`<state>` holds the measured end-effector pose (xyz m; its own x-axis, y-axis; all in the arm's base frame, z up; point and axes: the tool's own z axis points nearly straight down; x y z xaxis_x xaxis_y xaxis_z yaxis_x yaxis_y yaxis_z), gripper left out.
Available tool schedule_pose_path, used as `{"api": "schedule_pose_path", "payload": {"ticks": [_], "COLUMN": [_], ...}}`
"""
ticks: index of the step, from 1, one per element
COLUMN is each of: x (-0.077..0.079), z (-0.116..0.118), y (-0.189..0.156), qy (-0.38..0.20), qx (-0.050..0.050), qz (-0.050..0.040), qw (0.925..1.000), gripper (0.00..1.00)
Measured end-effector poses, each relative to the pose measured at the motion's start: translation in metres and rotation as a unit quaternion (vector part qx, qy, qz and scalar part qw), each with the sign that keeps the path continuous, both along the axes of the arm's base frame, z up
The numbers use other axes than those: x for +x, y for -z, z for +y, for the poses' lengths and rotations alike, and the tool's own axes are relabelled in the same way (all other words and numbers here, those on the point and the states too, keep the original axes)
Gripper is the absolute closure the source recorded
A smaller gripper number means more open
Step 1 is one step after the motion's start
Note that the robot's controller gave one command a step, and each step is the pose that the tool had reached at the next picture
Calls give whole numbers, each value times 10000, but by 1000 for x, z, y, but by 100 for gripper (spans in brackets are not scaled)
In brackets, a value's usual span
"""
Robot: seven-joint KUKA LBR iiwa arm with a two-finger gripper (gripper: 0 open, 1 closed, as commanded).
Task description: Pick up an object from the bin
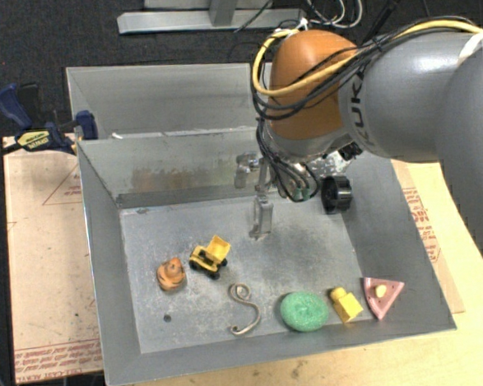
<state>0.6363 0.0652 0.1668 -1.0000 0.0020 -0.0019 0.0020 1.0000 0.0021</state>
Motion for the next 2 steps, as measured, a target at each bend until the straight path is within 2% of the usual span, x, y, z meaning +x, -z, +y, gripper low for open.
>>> {"api": "schedule_pose_path", "payload": {"ticks": [1,2], "x": [-35,-47], "z": [44,67], "y": [50,84], "qy": [-29,462], "qx": [-5,7], "qz": [-27,21], "qw": [10000,9989], "gripper": [0,0]}}
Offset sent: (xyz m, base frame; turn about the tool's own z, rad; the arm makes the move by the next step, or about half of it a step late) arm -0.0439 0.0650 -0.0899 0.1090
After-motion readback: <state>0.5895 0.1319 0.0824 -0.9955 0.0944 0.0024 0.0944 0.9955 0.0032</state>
